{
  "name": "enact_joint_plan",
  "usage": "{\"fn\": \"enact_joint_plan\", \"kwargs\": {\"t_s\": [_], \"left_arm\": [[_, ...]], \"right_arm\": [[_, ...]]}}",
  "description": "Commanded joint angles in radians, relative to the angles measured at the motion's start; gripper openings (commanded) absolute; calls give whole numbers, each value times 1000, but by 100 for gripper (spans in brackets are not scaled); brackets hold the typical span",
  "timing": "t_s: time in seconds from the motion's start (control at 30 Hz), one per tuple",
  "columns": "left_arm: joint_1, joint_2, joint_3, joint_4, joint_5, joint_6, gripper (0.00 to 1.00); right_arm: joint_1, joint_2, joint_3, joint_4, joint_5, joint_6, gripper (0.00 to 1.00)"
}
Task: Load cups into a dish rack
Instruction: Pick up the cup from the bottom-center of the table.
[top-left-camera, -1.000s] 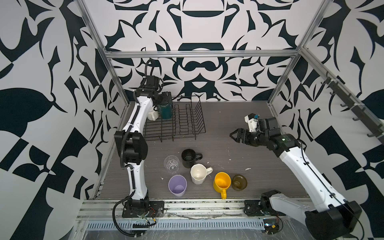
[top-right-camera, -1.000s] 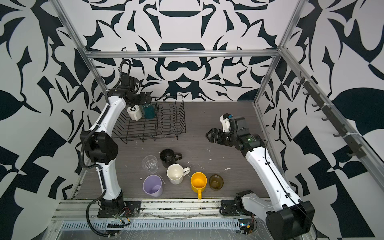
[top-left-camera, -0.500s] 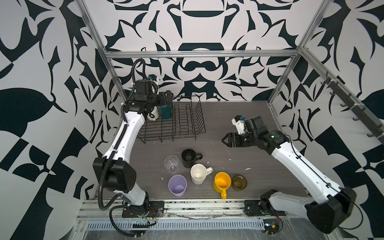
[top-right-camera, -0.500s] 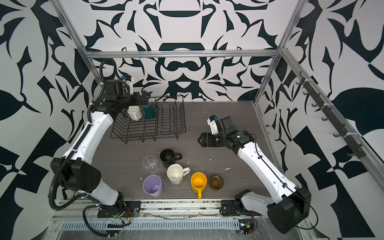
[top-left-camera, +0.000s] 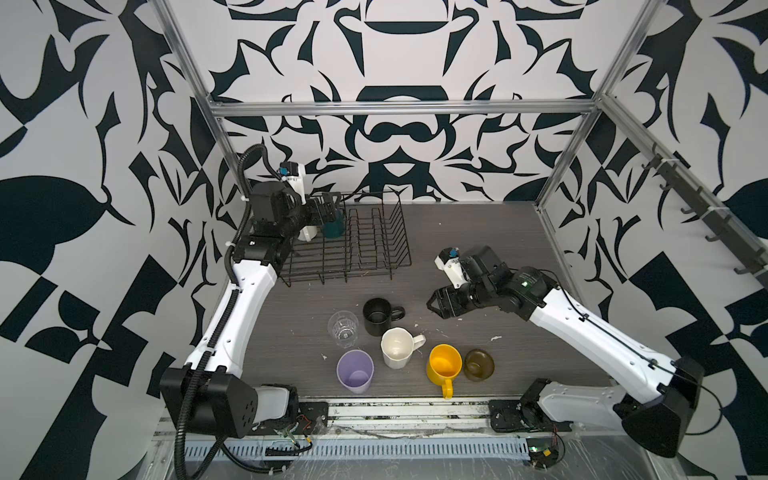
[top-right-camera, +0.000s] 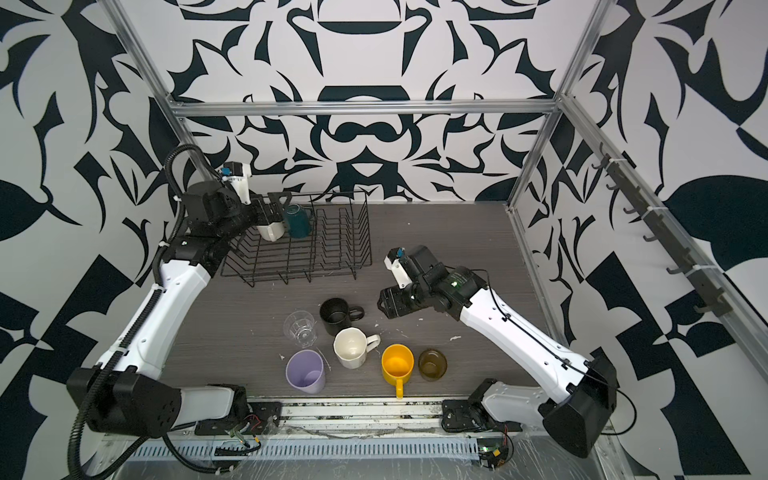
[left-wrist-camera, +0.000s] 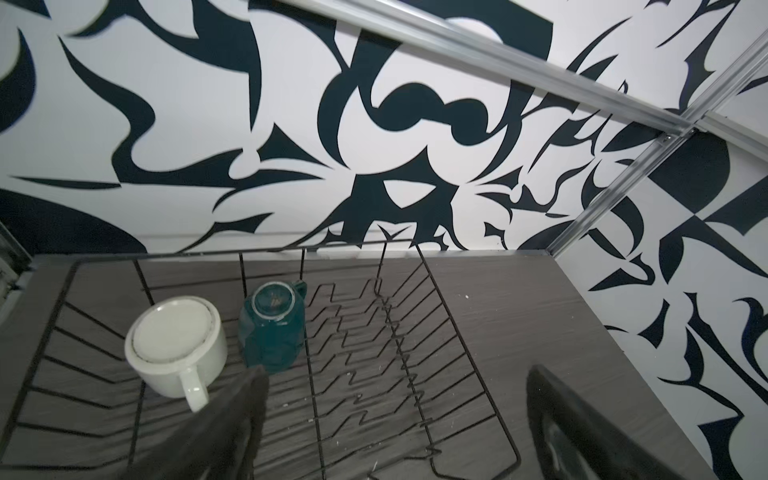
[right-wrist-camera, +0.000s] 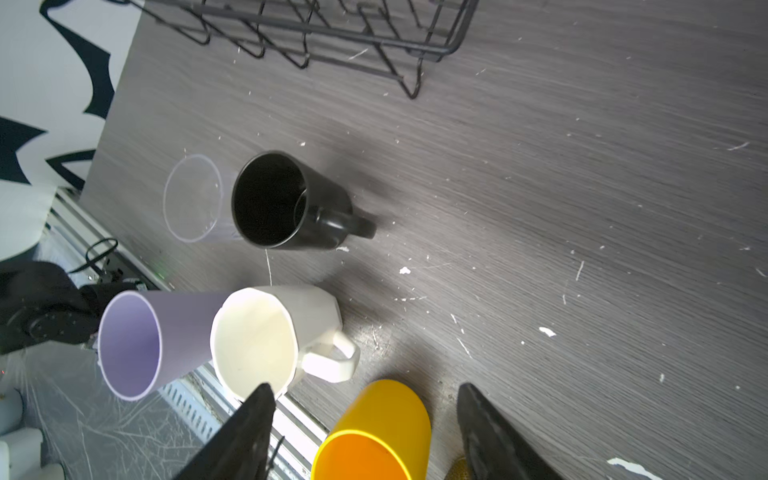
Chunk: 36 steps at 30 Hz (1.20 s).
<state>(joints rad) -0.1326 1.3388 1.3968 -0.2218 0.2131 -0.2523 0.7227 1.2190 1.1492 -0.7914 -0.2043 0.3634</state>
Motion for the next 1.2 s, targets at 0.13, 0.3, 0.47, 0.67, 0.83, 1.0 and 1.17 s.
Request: {"fn": "enact_joint_plan", "kwargs": {"t_s": [0.13, 0.3, 0.47, 0.67, 0.83, 1.0, 1.17], "left_arm": [[11, -55, -51, -37, -54, 46, 99], [11, -113, -114, -21, -114, 62, 99], [11, -110, -112, -51, -109, 68, 99], [11, -131, -137, -50, -116, 76, 99], [11, -142, -144, -50, -122, 79, 99], [11, -145, -150, -51, -135, 85, 99], [11, -150, -154, -51, -140, 88, 99]], "right_arm": [[128, 60, 47, -26, 87, 9, 68], [203, 117, 65, -23, 122, 24, 66], [259, 187, 93, -26, 147, 23, 62], [293, 256, 111, -23, 177, 14, 55], [299, 308, 122, -23, 200, -1, 50], [308, 349, 140, -21, 204, -14, 44], [326, 391, 158, -24, 204, -25, 40]]}}
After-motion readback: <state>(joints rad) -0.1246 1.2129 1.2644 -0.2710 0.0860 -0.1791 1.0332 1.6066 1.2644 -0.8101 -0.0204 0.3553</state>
